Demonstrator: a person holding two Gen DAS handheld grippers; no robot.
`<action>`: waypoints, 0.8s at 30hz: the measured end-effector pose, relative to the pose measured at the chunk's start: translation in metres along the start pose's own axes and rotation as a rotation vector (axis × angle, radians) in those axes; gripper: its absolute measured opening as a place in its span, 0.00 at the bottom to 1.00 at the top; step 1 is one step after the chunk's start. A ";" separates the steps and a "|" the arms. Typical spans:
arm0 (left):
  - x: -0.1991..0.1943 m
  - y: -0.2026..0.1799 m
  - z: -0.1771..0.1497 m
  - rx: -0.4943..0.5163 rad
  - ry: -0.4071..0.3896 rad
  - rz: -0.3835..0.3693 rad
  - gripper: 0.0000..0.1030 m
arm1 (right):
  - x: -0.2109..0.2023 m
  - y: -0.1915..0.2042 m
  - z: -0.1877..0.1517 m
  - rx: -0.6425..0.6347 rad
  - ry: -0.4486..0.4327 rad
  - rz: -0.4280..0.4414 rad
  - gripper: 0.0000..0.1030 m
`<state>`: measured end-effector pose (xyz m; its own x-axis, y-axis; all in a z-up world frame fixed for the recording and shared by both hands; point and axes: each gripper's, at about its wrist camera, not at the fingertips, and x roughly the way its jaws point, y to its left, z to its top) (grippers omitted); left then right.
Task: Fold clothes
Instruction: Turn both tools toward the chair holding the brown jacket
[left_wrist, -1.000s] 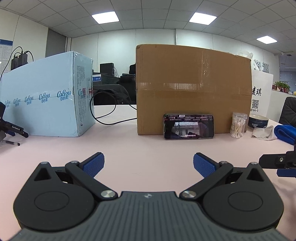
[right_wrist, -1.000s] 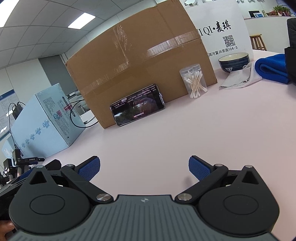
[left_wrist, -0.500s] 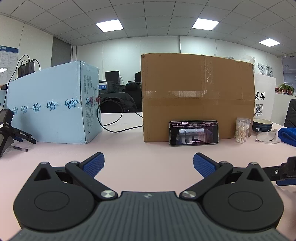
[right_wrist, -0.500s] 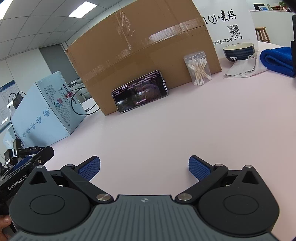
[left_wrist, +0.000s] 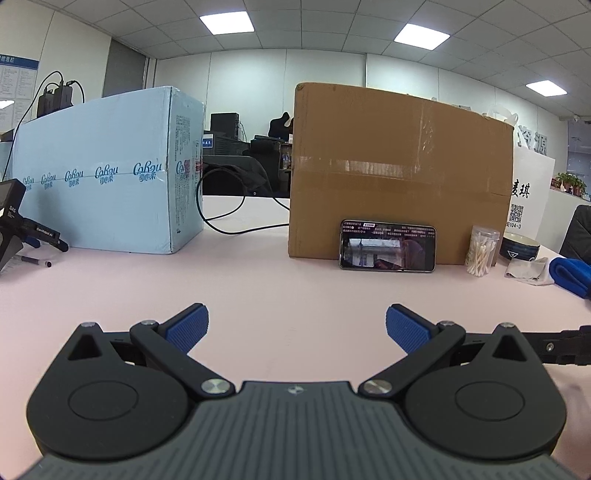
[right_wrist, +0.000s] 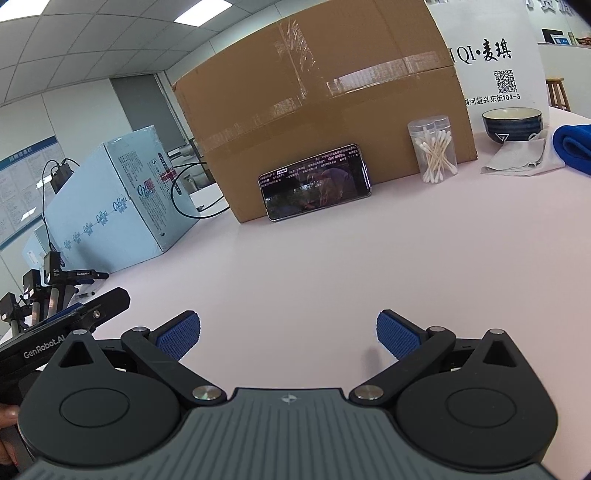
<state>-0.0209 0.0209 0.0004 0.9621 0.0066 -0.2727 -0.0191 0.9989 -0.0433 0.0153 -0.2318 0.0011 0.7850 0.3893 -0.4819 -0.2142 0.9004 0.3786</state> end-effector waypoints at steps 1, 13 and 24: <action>-0.004 0.001 -0.001 0.000 -0.011 0.000 1.00 | 0.000 0.001 0.000 -0.003 -0.004 0.003 1.00; -0.057 0.043 -0.005 -0.021 -0.110 0.100 1.00 | 0.026 0.092 -0.015 -0.182 0.062 0.237 1.00; -0.121 0.133 -0.022 -0.145 -0.216 0.451 1.00 | 0.055 0.200 -0.044 -0.311 0.132 0.452 1.00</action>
<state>-0.1462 0.1516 0.0065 0.8835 0.4596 -0.0912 -0.4674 0.8778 -0.1045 -0.0096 -0.0221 0.0157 0.5001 0.7529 -0.4279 -0.6892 0.6452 0.3298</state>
